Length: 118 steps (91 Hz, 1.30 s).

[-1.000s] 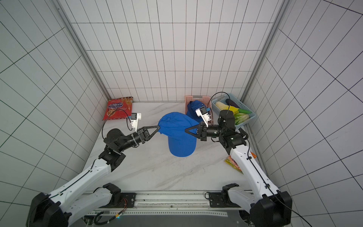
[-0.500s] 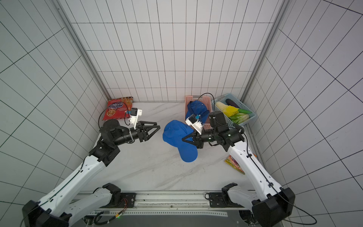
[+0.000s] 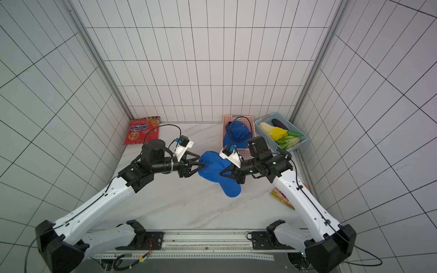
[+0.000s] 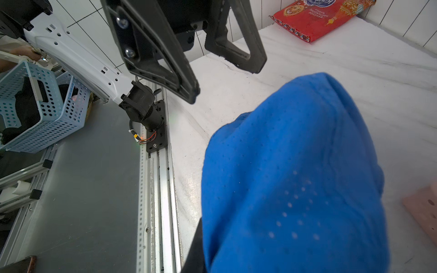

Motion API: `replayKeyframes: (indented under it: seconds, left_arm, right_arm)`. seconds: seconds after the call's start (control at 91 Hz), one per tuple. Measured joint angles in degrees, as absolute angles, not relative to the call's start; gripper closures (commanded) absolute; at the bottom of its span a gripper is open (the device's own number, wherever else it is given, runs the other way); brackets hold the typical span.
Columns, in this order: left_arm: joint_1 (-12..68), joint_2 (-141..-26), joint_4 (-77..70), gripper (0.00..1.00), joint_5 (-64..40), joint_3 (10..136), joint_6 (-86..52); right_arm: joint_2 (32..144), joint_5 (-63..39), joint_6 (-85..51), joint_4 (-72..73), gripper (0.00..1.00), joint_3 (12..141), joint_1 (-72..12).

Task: Turn the baseball cap inside out
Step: Turn over the baseball cap.

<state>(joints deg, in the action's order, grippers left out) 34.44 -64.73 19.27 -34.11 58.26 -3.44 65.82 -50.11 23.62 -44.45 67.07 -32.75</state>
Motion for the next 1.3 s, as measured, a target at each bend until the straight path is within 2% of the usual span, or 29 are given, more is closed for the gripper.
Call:
replayKeyframes:
  seconds: [0.418,0.649,0.879,1.033,1.297]
  left_arm:
    - [34.4,-72.4,19.4,0.23,-38.0,58.3,2.5]
    - [34.4,-72.8,17.1,0.04,-36.1,58.3,2.9]
    - [34.1,-75.3,13.9,0.03,-39.4,58.3,2.0]
    - [34.1,-77.5,13.9,0.14,-43.2,58.7,0.9]
    - [34.1,-78.6,13.5,0.57,-48.5,59.2,-1.5]
  right_arm:
    - [65.8,-50.3,23.6,-44.5,1.0,67.1,-32.8]
    - [65.6,-50.4,22.9,-44.4,1.0,67.1,-32.8]
    - [65.2,-50.8,22.0,-44.0,1.0,67.1,-32.8]
    - [65.2,-50.9,21.6,-44.0,1.0,67.1,-32.8]
    - [65.1,-51.0,21.0,-43.5,1.0,67.1,-32.9]
